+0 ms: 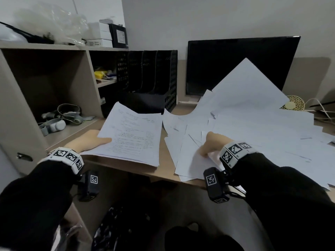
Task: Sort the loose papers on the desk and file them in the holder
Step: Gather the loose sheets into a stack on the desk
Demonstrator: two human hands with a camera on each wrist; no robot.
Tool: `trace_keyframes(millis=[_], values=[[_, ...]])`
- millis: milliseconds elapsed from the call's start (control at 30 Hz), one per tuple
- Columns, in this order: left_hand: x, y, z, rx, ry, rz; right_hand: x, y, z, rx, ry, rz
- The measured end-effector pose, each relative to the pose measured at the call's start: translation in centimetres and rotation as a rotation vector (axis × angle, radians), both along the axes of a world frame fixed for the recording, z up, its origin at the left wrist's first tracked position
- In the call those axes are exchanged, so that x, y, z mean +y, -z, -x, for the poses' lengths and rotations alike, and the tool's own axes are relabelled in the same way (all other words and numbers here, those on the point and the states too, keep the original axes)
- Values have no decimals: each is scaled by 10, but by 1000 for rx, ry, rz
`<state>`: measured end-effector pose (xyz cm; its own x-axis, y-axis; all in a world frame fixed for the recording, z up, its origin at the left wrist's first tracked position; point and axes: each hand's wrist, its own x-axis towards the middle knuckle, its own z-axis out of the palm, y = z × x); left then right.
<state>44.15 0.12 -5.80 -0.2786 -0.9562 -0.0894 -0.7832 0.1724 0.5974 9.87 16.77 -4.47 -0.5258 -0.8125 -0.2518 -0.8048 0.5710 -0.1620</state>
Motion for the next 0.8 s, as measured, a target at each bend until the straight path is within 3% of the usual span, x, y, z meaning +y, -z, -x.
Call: trace_keyframes(millis=[200,367,467,633,733,800], values=[[-13,7,-28,-135,-90,36,-3,-6,1,-6,-15,43],[-21,21,-43,-181,-133,66,-6,-7,2,-52,-10,233],[-13,20,-39,-156,-165,131,-7,-17,-4,-106,-27,409],[-8,10,-36,-22,-224,65,-5,-40,-19,-246,-162,762],[-1,-10,-35,137,-167,-10,2,-55,-29,-366,-274,897],[8,-31,-25,154,-105,22,5,-62,-34,-484,-331,937]])
